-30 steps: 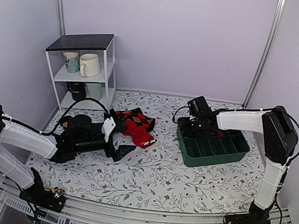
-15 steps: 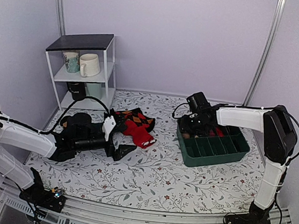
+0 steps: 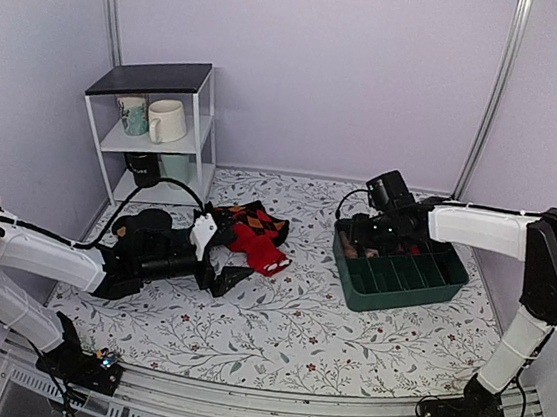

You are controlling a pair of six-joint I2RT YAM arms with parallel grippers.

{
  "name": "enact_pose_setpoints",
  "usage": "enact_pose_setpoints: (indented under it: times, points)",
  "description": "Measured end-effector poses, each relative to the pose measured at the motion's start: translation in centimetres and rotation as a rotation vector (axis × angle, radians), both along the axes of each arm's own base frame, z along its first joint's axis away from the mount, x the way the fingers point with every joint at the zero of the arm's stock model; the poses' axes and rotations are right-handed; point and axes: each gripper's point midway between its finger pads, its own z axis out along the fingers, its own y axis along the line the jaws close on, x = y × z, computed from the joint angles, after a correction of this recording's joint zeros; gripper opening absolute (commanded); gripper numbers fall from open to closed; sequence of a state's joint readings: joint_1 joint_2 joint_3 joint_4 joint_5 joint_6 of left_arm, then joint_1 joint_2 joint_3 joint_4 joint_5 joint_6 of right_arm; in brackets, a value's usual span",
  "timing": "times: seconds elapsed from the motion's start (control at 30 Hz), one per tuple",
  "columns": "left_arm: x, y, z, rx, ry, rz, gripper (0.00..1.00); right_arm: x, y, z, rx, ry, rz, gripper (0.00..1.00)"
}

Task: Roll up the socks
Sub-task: Place a pair of socks in the storage box, then reset both arms

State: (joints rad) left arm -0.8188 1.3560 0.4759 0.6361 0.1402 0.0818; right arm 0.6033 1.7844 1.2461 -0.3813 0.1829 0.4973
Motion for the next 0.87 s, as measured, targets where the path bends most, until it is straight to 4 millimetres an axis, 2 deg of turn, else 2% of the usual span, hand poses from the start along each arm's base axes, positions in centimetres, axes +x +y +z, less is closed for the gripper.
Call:
enact_pose_setpoints:
  times: [0.17,0.27,0.4,0.47,0.57,0.63,0.87]
  points:
    - [1.0,0.8,0.1,0.009,-0.018,0.075,1.0,-1.6,-1.7,4.0,0.031,-0.107,0.023,0.82]
    - [1.5,1.5,0.0,0.016,-0.031,0.117,1.0,-2.6,-2.3,6.8,0.064,-0.202,0.051,0.98]
    - [2.0,2.3,-0.6,0.031,-0.029,0.166,1.0,-3.9,-3.0,9.9,0.098,-0.315,0.085,1.0]
    - [2.3,2.7,-0.8,0.032,-0.027,0.186,1.0,-4.3,-3.3,10.6,0.101,-0.349,0.099,1.0]
    - [2.8,3.0,-1.5,0.041,-0.017,0.216,1.0,-4.7,-3.6,10.8,0.097,-0.374,0.11,1.0]
    - [3.0,3.1,-1.9,0.047,-0.004,0.227,0.99,-5.1,-4.0,10.2,0.09,-0.372,0.106,1.0]
    - [3.1,3.0,-1.3,0.018,-0.011,0.23,1.0,-6.3,-5.6,8.2,0.075,-0.364,0.059,1.0]
